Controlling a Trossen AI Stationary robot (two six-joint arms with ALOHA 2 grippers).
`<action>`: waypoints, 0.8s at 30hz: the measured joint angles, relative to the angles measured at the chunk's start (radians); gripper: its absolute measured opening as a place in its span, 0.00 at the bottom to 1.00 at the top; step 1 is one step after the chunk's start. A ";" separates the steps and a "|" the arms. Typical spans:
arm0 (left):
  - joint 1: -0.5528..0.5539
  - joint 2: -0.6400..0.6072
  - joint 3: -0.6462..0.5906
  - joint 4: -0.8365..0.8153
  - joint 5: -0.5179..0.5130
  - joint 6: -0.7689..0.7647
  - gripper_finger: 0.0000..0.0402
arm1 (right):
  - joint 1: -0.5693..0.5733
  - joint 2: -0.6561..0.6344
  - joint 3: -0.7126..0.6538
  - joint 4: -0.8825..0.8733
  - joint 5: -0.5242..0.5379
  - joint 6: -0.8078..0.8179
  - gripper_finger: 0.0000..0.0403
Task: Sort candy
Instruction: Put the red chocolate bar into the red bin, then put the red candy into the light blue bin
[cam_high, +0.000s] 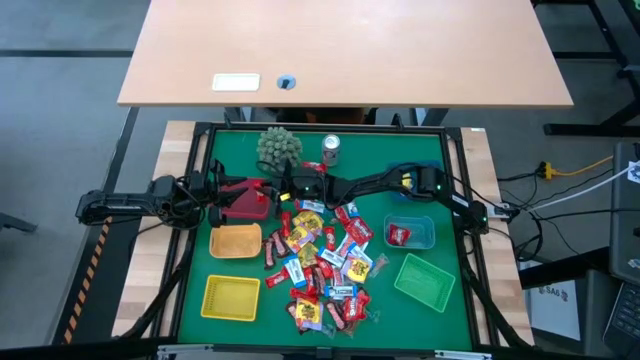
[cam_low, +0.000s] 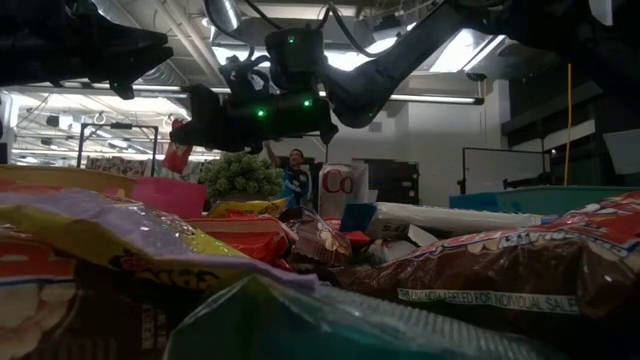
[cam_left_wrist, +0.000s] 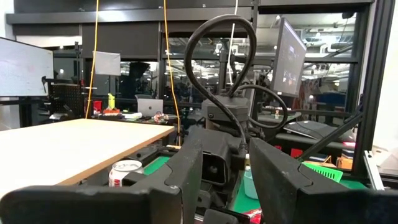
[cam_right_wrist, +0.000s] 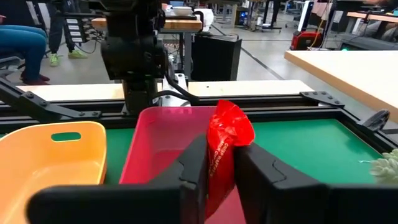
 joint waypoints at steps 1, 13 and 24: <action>0.000 0.000 0.000 0.000 0.000 0.000 0.30 | 0.000 0.000 0.000 0.000 -0.006 0.000 0.22; 0.000 0.000 0.000 -0.028 0.000 -0.006 0.30 | 0.000 -0.002 0.000 -0.018 -0.005 0.002 0.49; 0.000 0.000 0.000 -0.008 -0.017 0.000 0.30 | -0.014 -0.272 0.002 -0.655 -0.005 -0.100 0.46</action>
